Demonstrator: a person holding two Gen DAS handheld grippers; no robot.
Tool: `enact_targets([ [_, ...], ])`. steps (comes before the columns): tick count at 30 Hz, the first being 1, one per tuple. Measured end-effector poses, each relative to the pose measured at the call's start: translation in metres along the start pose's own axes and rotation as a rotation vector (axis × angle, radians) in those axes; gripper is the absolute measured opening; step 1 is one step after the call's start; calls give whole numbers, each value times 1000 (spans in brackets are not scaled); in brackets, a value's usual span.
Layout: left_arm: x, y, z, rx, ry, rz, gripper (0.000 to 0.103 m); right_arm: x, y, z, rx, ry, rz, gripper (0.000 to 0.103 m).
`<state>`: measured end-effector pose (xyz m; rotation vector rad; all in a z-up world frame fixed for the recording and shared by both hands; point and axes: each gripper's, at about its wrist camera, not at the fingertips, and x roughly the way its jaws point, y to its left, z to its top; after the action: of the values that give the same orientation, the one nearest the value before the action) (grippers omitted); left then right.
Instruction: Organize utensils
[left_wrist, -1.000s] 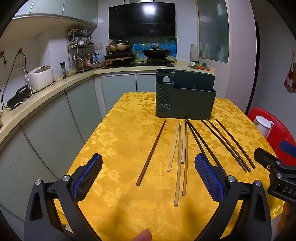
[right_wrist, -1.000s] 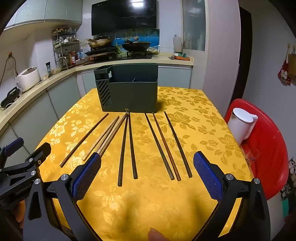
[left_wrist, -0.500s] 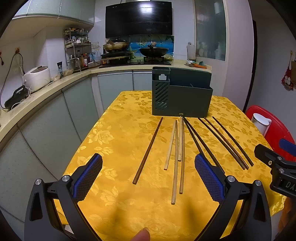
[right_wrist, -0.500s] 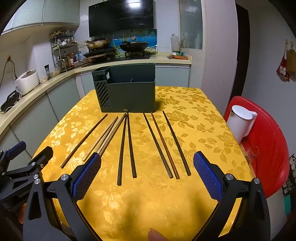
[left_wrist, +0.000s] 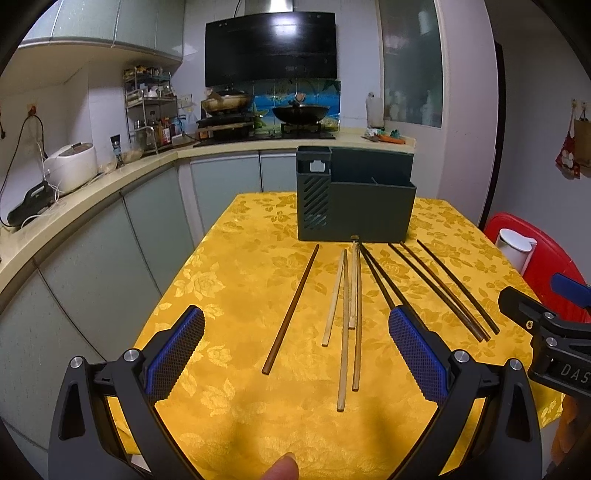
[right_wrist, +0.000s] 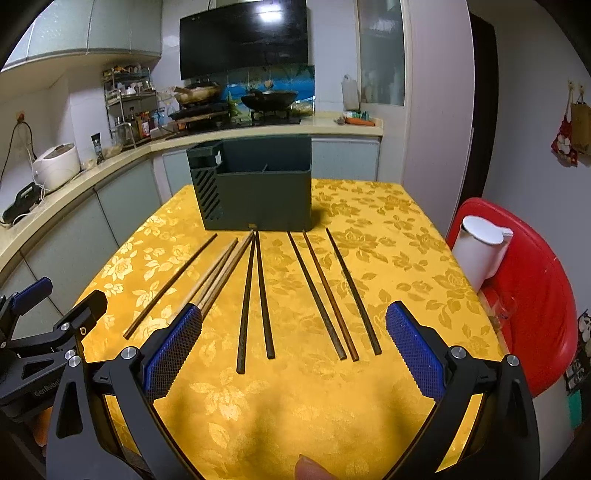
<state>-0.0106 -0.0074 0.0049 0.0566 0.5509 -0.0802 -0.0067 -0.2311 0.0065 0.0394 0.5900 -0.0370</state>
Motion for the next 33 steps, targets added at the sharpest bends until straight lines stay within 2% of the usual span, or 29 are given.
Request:
enact_targets([
  [12, -14, -2, 4, 14, -64, 10, 96, -19, 1, 6, -6, -102, -17, 97],
  [33, -16, 1, 5, 10, -69, 9, 96, -22, 1, 5, -5, -110, -22, 97],
])
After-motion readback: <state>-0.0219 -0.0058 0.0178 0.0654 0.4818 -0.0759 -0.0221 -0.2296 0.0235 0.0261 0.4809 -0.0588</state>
